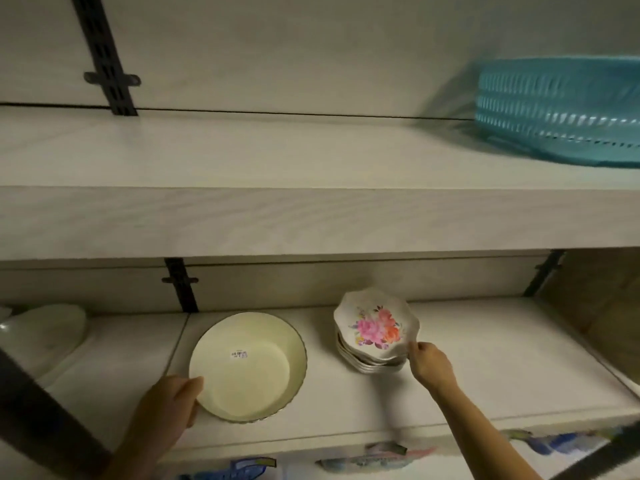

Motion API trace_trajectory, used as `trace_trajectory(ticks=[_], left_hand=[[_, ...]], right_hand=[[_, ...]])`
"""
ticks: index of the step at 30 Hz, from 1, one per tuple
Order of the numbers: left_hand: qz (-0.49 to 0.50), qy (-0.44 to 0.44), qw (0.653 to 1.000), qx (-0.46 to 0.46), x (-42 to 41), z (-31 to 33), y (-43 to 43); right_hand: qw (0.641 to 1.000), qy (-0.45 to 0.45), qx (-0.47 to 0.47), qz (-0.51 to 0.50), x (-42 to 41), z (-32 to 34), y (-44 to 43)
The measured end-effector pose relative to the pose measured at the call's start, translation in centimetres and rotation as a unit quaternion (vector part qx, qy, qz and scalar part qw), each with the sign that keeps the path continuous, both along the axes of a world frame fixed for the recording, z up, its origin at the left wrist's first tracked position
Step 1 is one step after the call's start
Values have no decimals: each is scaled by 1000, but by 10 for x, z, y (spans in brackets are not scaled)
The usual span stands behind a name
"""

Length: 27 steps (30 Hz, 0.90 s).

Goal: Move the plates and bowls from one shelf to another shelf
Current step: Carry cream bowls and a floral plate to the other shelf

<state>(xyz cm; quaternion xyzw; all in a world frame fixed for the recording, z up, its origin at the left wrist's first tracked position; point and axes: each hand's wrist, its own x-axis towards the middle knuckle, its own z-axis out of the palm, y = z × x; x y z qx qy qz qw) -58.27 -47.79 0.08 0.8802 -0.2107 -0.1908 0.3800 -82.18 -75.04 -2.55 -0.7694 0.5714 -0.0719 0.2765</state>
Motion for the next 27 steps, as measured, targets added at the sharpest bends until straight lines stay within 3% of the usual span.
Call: trace_trajectory(ticks=[8, 19, 27], left_hand=[[30, 2, 999, 20, -3, -19, -8], [43, -9, 999, 24, 17, -54, -51], [57, 41, 997, 34, 36, -74, -82]], right_hand=[[991, 122, -13, 54, -6, 0, -17], [991, 61, -29, 112, -21, 20, 8], [992, 40, -29, 119, -20, 27, 32]])
